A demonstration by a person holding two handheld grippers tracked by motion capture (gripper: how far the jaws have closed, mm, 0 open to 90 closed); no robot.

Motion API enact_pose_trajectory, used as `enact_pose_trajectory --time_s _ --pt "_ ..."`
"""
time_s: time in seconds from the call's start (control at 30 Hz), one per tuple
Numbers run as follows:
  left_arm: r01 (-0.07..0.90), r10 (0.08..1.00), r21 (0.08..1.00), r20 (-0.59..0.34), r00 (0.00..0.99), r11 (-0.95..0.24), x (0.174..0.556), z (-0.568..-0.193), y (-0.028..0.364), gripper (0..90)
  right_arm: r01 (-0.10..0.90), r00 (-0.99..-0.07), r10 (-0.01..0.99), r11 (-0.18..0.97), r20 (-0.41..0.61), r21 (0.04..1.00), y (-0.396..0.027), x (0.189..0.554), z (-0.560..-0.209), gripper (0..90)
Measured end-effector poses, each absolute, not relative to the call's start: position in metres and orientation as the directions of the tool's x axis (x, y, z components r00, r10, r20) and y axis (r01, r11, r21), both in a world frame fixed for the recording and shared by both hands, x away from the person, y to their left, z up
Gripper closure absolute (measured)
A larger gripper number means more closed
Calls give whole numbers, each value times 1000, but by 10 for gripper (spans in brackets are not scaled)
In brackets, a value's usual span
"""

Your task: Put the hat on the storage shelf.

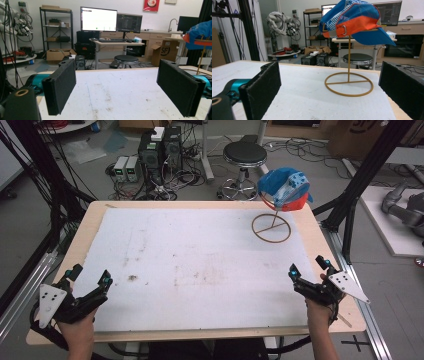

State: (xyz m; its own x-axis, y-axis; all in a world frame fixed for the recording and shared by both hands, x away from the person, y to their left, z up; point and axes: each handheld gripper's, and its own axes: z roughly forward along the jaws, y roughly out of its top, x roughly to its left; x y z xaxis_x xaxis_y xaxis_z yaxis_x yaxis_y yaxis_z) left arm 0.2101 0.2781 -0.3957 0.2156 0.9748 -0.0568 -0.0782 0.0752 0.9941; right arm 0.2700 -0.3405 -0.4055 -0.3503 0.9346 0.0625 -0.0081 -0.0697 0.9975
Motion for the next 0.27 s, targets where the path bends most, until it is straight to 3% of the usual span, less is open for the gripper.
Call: enact_pose_trajectory --time_s 0.27 --pt "-90 974 993 -58 220 80 210 -396 281 162 -16 -350 934 -79 68 997 -339 273 -407 38"
